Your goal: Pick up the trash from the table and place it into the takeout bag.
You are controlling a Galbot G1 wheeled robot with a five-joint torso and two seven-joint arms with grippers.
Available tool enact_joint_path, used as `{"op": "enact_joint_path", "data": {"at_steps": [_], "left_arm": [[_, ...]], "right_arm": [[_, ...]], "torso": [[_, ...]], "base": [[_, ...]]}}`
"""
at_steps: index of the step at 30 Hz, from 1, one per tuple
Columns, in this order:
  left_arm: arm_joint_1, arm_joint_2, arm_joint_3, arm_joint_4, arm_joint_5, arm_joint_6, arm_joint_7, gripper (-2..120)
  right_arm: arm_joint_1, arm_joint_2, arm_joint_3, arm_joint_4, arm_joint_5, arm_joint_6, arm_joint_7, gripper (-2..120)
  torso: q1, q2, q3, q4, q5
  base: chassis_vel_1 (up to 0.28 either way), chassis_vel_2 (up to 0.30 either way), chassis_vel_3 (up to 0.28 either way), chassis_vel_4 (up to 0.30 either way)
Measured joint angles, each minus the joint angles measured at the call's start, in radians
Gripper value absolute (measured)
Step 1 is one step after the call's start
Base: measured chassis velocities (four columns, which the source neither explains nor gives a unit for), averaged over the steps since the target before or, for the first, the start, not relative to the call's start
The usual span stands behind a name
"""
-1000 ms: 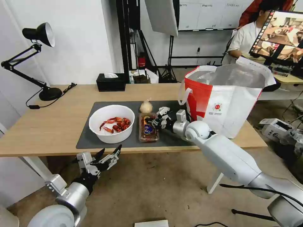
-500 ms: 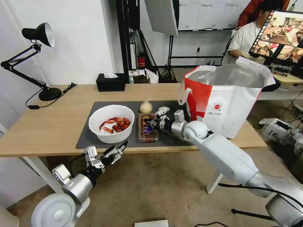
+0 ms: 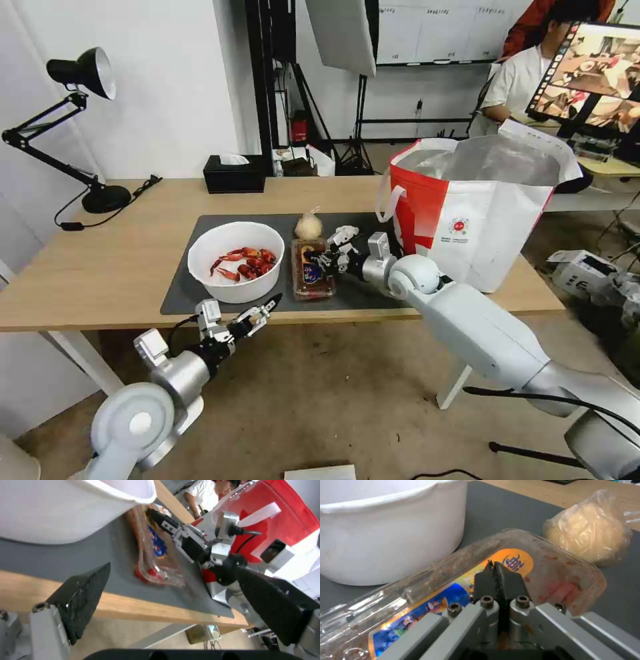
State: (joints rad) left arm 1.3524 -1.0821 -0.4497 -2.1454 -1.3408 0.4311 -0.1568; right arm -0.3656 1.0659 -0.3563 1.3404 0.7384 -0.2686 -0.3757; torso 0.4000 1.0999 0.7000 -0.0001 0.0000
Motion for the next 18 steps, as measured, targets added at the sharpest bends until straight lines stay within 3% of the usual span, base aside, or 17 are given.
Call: {"op": "enact_joint_path", "data": {"at_steps": [18], "left_arm": [[-0.15, -0.001, 0.109, 0.079, -0.12, 0.002, -0.128, 100]], "right_arm": [[-0.014, -0.014, 0.002, 0.029, -0.004, 0.001, 0.002, 0]], "torso": [[0.0, 0.0, 0.0, 0.0, 0.0]], "base": [[0.0, 0.0, 0.0, 0.0]]}}
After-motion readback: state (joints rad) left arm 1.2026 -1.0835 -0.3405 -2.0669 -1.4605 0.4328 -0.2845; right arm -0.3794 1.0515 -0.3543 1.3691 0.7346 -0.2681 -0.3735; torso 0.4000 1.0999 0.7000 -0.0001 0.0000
